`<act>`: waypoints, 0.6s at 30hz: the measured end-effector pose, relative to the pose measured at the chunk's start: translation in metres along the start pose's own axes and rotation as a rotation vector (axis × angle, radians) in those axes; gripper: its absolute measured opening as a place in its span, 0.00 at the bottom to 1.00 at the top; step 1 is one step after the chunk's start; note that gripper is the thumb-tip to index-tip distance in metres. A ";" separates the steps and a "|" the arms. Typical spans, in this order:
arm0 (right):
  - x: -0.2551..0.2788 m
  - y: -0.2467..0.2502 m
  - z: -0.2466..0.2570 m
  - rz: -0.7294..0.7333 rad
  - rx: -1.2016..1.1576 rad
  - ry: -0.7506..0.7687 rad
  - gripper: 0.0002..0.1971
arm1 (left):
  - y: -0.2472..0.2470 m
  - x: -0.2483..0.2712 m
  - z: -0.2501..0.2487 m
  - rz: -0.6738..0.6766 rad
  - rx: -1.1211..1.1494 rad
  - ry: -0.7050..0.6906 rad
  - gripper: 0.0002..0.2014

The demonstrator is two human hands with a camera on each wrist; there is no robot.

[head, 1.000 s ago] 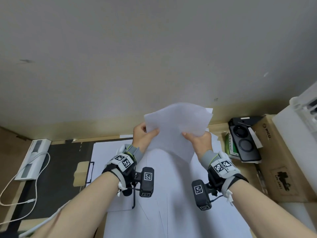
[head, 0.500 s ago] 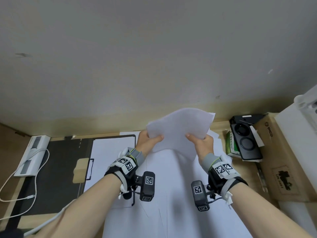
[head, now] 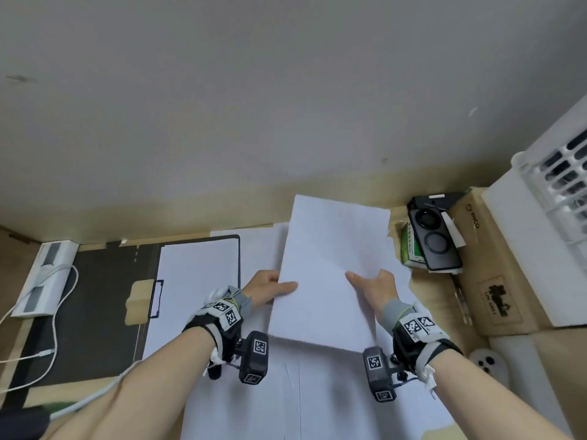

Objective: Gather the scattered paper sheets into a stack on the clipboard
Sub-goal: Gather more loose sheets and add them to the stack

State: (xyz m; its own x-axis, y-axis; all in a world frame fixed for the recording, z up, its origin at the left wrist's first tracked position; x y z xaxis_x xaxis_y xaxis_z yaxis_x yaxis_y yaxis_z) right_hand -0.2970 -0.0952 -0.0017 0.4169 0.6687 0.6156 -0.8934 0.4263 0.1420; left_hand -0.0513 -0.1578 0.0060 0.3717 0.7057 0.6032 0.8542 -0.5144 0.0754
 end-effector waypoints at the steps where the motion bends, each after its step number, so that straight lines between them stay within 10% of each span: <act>1: 0.002 0.007 -0.011 -0.007 0.030 -0.028 0.13 | -0.003 0.000 0.007 -0.004 -0.002 0.034 0.14; 14: 0.017 0.047 -0.086 -0.019 0.117 -0.196 0.16 | -0.054 -0.004 0.056 0.086 0.005 0.161 0.18; 18: 0.013 0.027 -0.080 0.010 0.138 -0.170 0.10 | -0.039 -0.013 0.059 -0.167 -0.151 0.100 0.14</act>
State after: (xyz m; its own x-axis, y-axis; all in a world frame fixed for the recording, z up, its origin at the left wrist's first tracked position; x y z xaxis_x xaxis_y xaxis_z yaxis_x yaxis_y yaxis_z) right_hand -0.3028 -0.0262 -0.0522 0.3844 0.5547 0.7379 -0.9165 0.3252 0.2330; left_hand -0.0677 -0.1181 -0.0518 0.1851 0.7391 0.6476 0.8339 -0.4668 0.2945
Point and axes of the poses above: each hand's wrist, its own x-axis away from the middle knuckle, its own y-axis out of the back of the hand, z = x × y, the point moved 1 cm from there along -x, towards the middle knuckle, and after that the axes turned 6 degrees about -y, right-handed, at the moved point
